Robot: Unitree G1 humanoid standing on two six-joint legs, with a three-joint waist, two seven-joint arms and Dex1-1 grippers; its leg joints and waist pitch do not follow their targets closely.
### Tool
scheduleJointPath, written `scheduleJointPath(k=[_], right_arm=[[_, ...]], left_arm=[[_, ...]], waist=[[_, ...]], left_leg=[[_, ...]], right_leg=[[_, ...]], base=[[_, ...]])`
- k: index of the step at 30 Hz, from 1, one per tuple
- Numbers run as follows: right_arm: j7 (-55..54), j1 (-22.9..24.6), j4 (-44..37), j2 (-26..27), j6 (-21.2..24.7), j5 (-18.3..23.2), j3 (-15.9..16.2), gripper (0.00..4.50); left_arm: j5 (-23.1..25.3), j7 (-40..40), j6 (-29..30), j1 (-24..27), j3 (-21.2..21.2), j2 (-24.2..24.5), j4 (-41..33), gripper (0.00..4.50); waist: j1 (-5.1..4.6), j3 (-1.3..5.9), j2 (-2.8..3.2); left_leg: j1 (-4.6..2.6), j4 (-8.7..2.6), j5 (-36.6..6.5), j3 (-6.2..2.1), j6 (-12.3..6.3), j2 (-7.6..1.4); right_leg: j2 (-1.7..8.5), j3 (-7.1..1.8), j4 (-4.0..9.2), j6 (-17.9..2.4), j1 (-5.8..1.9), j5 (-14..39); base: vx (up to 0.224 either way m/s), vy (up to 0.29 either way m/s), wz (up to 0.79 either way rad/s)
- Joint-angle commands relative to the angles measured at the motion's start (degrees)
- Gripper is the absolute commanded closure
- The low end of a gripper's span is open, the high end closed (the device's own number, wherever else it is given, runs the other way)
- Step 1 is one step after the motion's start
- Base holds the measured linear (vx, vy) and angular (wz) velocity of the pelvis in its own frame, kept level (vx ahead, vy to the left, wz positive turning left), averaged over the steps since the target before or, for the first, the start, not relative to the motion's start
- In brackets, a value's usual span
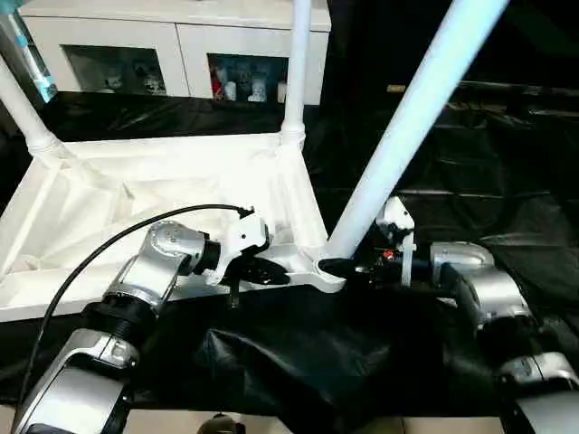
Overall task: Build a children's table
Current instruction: Rotate leg to tighten
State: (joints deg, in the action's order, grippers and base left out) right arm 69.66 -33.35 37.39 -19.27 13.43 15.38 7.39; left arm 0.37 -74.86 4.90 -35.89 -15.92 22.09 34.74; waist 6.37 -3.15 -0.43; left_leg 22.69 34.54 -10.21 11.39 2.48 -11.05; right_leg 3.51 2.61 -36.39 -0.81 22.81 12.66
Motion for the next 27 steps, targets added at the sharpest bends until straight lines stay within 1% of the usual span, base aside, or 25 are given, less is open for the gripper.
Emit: scheduleJointPath(k=[1, 3, 4, 5, 6, 8, 9, 10, 13, 16, 19, 20, 21, 24, 27], right_arm=[[-1.8, -1.1, 5.5, -0.7, 1.3, -2.9, 0.8, 1.78], [-1.4, -1.7, 6.9, -0.8, 1.6, -3.5, 1.3, 1.78], [-1.2, -1.9, 7.7, -0.8, 1.0, -4.1, 1.6, 1.78], [-1.1, -2.1, 8.4, -0.8, 0.3, -4.7, 1.9, 1.78], [-1.1, -2.1, 8.4, -0.8, 0.3, -4.7, 1.9, 1.78], [-1.0, -2.6, 10.2, -0.7, -1.2, -5.5, 2.5, 1.78], [-0.8, -2.8, 10.7, -0.7, -2.5, -6.0, 3.0, 1.78], [-0.6, -2.8, 10.7, -0.6, -3.3, -6.4, 3.4, 1.78], [0.0, -2.6, 10.7, -0.6, -4.6, -7.2, 4.5, 1.78], [0.4, -1.7, 10.6, -0.9, -6.3, -8.6, 6.2, 1.78], [0.5, -1.5, 11.2, -0.9, -6.7, -8.7, 6.5, 1.79], [0.5, -1.3, 11.6, -0.9, -7.2, -9.0, 6.7, 1.79], [0.6, -1.2, 11.8, -0.9, -7.4, -9.1, 6.8, 1.79], [0.7, -0.8, 12.0, -0.8, -7.7, -9.1, 6.8, 1.79], [0.7, -0.5, 12.3, -0.7, -8.1, -9.2, 6.8, 1.79]], left_arm=[[-2.0, -4.8, -0.7, -0.9, -1.0, -0.6, -1.9, 4.50], [-1.9, -5.0, -0.6, -1.0, -1.0, -0.6, -1.8, 4.50], [-1.9, -5.0, -0.6, -1.0, -1.0, -0.6, -1.8, 4.50], [-1.9, -5.0, -0.6, -1.0, -1.0, -0.5, -1.8, 4.50], [-1.9, -5.0, -0.6, -1.0, -1.0, -0.5, -1.8, 4.50], [-2.0, -4.9, -0.6, -1.0, -1.1, -0.4, -1.8, 4.50], [-2.0, -4.7, -0.7, -1.0, -1.2, -0.3, -1.9, 4.50], [-2.0, -4.6, -0.8, -1.0, -1.2, -0.3, -1.8, 4.50], [-1.8, -4.4, -1.1, -1.0, -1.2, -0.2, -1.4, 4.50], [-1.4, -4.0, -1.6, -1.3, -1.3, -0.2, -1.0, 4.50], [-1.4, -3.9, -1.7, -1.3, -1.3, -0.2, -0.9, 4.50], [-1.4, -3.9, -1.8, -1.4, -1.4, -0.2, -0.9, 4.50], [-1.5, -3.9, -1.8, -1.4, -1.4, -0.2, -1.0, 4.50], [-1.6, -4.1, -1.6, -1.3, -1.5, -0.1, -1.2, 4.50], [-1.5, -4.3, -1.7, -1.1, -1.6, -0.1, -1.2, 4.50]], waist=[[-0.09, 4.44, 0.73], [-0.17, 4.36, 0.69], [-0.20, 4.30, 0.69], [-0.25, 4.25, 0.56], [-0.20, 4.33, 0.67], [-0.22, 4.37, 0.71], [-0.28, 4.38, 0.58], [-0.32, 4.37, 0.60], [-0.44, 4.31, 0.66], [-0.59, 4.21, 0.62], [-0.64, 4.08, 0.67], [-0.63, 4.07, 0.74], [-0.65, 4.05, 0.95], [-0.74, 4.00, 0.94], [-0.77, 4.01, 0.97]], left_leg=[[-1.80, -3.40, -5.9, -1.23, -3.10, -2.86], [-1.75, -3.42, -6.5, -1.19, -2.69, -2.81], [-1.82, -3.45, -7.2, -1.21, -2.25, -2.82], [-1.74, -3.51, -7.3, -1.22, -2.18, -2.81], [-1.88, -3.49, -7.4, -1.23, -1.98, -2.87], [-1.85, -3.47, -7.0, -1.23, -2.06, -2.88], [-1.78, -3.45, -6.8, -1.23, -2.17, -2.85], [-1.72, -3.42, -6.7, -1.23, -2.33, -2.80], [-1.82, -3.43, -7.1, -1.20, -2.48, -2.83], [-1.78, -3.53, -7.8, -1.24, -2.24, -2.80], [-1.90, -3.67, -8.9, -1.26, -1.90, -2.81], [-2.05, -3.73, -9.5, -1.27, -1.61, -2.90], [-2.07, -3.79, -9.9, -1.32, -1.35, -2.93], [-2.23, -3.94, -11.0, -1.32, -0.92, -2.92], [-2.35, -4.02, -11.1, -1.31, -0.88, -2.95]], right_leg=[[4.75, -2.17, 3.11, -17.0, -2.92, -5.8], [4.75, -2.20, 3.17, -17.1, -2.94, -5.0], [4.86, -2.25, 3.30, -16.8, -2.92, -3.6], [4.84, -2.25, 3.35, -16.7, -2.99, -3.2], [4.86, -2.27, 3.33, -16.6, -2.94, -3.0], [4.82, -2.25, 3.21, -16.7, -2.90, -3.8], [4.81, -2.23, 3.16, -16.8, -2.94, -4.2], [4.81, -2.25, 3.11, -16.8, -2.98, -4.5], [4.82, -2.25, 3.23, -16.8, -2.87, -4.0], [4.77, -2.27, 3.37, -16.6, -2.89, -2.6], [4.79, -2.30, 3.61, -16.4, -2.85, -0.7], [4.82, -2.33, 3.70, -16.4, -2.80, 0.2], [4.81, -2.35, 3.67, -16.4, -2.82, 0.3], [4.81, -2.36, 3.83, -16.5, -2.90, 0.9], [4.77, -2.36, 3.89, -16.6, -2.90, 0.5]], base=[[0.000, 0.000, 0.00], [0.000, 0.000, 0.00], [0.000, 0.000, 0.00], [0.000, 0.000, 0.00], [0.000, 0.000, 0.00], [0.000, 0.000, 0.00], [0.000, 0.000, 0.00], [0.000, 0.000, 0.00], [0.000, 0.000, 0.00], [0.000, 0.000, 0.00], [0.000, 0.000, 0.00], [0.000, 0.000, 0.00], [0.000, 0.000, 0.00], [0.000, 0.000, 0.00], [0.000, 0.000, 0.00]])
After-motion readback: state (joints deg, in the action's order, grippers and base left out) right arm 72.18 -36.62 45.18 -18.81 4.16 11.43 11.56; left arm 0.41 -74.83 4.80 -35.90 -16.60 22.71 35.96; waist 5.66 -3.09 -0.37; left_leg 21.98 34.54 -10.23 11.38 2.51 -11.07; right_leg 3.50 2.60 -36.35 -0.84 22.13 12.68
